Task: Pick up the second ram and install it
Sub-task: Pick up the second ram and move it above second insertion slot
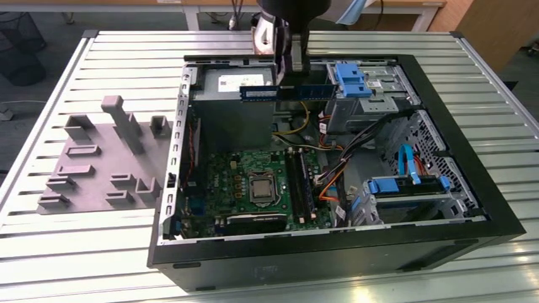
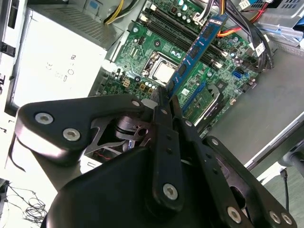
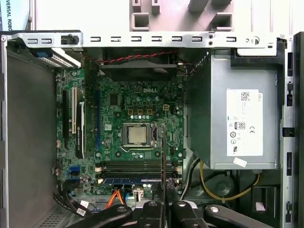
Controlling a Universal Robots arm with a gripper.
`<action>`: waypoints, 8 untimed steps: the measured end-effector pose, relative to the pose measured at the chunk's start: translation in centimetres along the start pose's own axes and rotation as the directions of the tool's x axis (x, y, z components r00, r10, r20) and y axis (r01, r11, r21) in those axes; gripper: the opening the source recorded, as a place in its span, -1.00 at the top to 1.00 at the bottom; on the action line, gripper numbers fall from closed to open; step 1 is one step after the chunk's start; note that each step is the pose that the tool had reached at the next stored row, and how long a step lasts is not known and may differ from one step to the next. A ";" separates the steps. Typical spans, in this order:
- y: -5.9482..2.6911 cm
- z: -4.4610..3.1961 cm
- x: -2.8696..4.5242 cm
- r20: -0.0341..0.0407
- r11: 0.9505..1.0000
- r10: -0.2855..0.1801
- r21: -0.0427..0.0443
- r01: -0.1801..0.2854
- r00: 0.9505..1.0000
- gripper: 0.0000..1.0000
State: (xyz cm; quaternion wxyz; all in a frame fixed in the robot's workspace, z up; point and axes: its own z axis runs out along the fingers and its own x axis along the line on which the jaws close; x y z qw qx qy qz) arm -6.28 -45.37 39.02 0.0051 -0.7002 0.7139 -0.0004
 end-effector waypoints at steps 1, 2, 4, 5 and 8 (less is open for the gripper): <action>0.04 0.00 0.00 0.000 1.000 0.000 0.000 0.000 1.000 0.73; 0.09 0.00 0.00 0.000 1.000 0.000 0.000 0.000 1.000 0.73; 0.17 0.00 0.00 0.000 1.000 0.000 0.000 0.000 1.000 0.73; 0.22 0.00 0.00 0.000 1.000 0.000 0.000 0.000 1.000 0.73; 0.34 -0.01 0.01 0.000 1.000 0.000 0.000 0.000 1.000 0.73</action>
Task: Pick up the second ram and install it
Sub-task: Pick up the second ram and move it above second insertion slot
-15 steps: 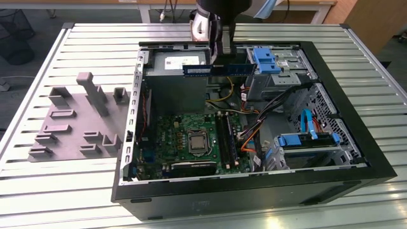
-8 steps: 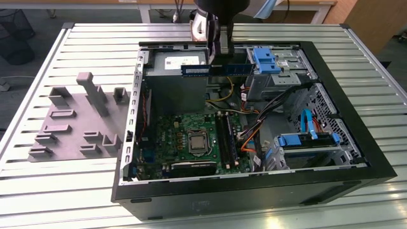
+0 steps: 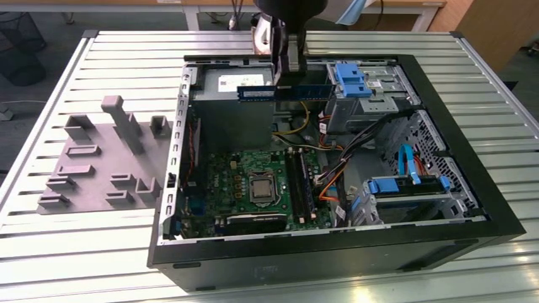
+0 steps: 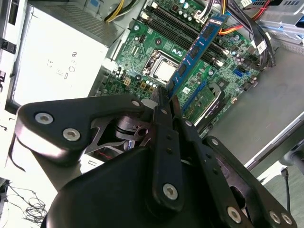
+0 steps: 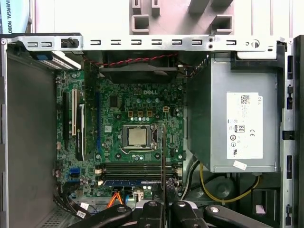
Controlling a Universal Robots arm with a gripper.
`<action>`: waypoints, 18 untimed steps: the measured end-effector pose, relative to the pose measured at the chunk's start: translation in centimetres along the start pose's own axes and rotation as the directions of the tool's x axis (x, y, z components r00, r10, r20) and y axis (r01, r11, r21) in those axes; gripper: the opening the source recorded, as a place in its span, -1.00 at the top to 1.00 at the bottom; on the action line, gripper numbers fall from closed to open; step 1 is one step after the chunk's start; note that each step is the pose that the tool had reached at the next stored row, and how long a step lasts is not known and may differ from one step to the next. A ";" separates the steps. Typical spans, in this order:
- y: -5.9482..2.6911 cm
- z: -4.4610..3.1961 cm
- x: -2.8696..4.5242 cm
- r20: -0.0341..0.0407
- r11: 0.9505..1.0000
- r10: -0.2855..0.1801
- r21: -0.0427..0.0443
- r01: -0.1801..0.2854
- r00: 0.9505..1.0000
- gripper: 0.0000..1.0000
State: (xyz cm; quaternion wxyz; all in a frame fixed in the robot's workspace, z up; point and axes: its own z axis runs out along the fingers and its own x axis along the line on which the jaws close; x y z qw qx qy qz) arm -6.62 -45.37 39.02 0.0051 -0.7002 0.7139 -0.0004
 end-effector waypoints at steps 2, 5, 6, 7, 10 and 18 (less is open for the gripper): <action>0.08 0.00 0.00 0.000 1.000 0.000 0.000 0.000 1.000 0.73; 0.21 0.00 0.00 0.000 1.000 0.000 0.000 0.000 1.000 0.73; 0.25 0.00 0.00 0.000 1.000 0.000 0.000 0.000 1.000 0.73; 0.30 0.00 0.01 0.000 1.000 0.000 0.000 0.000 1.000 0.73; 0.43 0.00 0.01 0.000 1.000 0.000 0.000 0.000 1.000 0.73; 0.77 -0.01 0.01 0.000 1.000 0.000 0.000 0.000 1.000 0.73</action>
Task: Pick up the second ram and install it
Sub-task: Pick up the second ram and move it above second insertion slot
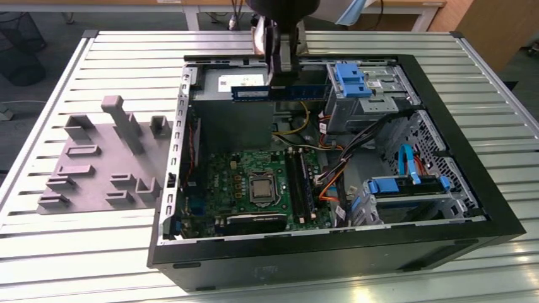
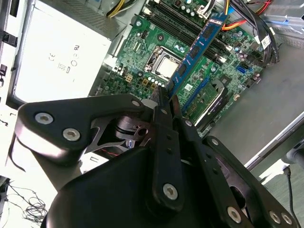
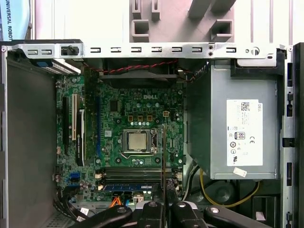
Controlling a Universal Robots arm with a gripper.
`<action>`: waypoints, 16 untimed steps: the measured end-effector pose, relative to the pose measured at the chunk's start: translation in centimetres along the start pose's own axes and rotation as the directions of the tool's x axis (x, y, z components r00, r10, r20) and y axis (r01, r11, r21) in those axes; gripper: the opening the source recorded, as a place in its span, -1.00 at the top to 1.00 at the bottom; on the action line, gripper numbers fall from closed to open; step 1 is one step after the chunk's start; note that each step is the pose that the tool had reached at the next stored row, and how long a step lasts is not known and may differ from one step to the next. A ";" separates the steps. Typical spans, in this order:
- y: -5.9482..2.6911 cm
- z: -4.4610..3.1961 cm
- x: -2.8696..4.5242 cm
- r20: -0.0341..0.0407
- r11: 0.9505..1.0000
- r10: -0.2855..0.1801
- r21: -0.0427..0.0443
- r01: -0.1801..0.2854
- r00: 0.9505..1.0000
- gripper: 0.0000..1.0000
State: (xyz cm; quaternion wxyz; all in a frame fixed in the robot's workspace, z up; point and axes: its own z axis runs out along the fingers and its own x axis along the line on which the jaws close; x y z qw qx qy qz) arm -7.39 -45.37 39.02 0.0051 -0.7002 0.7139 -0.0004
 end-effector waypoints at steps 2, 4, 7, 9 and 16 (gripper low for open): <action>-0.04 0.00 0.00 0.000 1.000 0.000 0.000 0.000 1.000 0.73; -0.31 0.00 0.00 0.000 1.000 0.000 0.000 0.000 1.000 0.73; -0.34 0.01 0.00 0.000 1.000 0.000 0.000 0.000 1.000 0.73; -0.37 0.01 -0.01 0.000 1.000 0.000 0.000 0.000 1.000 0.73; -0.38 0.00 -0.01 0.000 1.000 0.000 0.000 0.000 1.000 0.73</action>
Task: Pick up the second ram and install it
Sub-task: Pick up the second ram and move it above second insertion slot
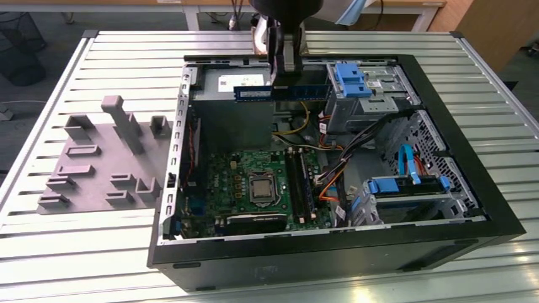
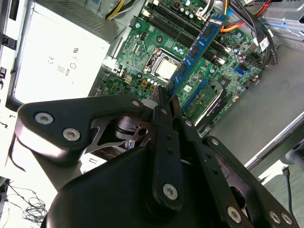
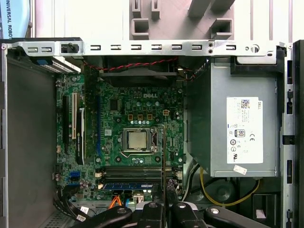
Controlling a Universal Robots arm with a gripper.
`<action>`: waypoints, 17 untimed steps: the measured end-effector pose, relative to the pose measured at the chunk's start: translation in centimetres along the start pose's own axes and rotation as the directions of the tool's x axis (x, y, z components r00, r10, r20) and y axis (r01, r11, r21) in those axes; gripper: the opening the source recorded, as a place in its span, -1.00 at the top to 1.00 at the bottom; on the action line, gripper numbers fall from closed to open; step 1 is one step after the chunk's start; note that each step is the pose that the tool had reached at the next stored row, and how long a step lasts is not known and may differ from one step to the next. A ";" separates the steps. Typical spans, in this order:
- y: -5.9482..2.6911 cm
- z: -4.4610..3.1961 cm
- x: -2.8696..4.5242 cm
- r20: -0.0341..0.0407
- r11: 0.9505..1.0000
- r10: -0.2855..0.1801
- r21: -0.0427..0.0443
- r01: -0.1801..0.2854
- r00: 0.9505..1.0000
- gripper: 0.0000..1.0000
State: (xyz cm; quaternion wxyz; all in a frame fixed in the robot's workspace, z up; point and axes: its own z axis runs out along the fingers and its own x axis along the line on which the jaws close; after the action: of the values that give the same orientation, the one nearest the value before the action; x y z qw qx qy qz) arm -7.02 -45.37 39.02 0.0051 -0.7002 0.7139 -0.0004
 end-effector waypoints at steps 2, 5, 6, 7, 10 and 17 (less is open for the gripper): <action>0.00 0.00 0.00 0.000 1.000 0.000 0.000 0.000 1.000 0.73; -0.14 0.01 -0.01 0.000 1.000 0.000 0.000 0.000 1.000 0.73; -0.28 0.00 -0.01 0.000 1.000 0.000 0.000 0.000 1.000 0.73; -0.38 0.00 -0.01 0.000 1.000 0.000 0.000 0.000 1.000 0.73; -0.40 0.01 0.00 0.000 1.000 0.000 0.000 0.000 1.000 0.73; -1.02 0.01 -0.02 0.000 1.000 0.000 0.000 0.000 1.000 0.73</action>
State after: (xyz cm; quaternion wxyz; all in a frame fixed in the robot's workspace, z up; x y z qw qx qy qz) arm -6.00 -45.37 39.02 0.0050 -0.7002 0.7139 -0.0004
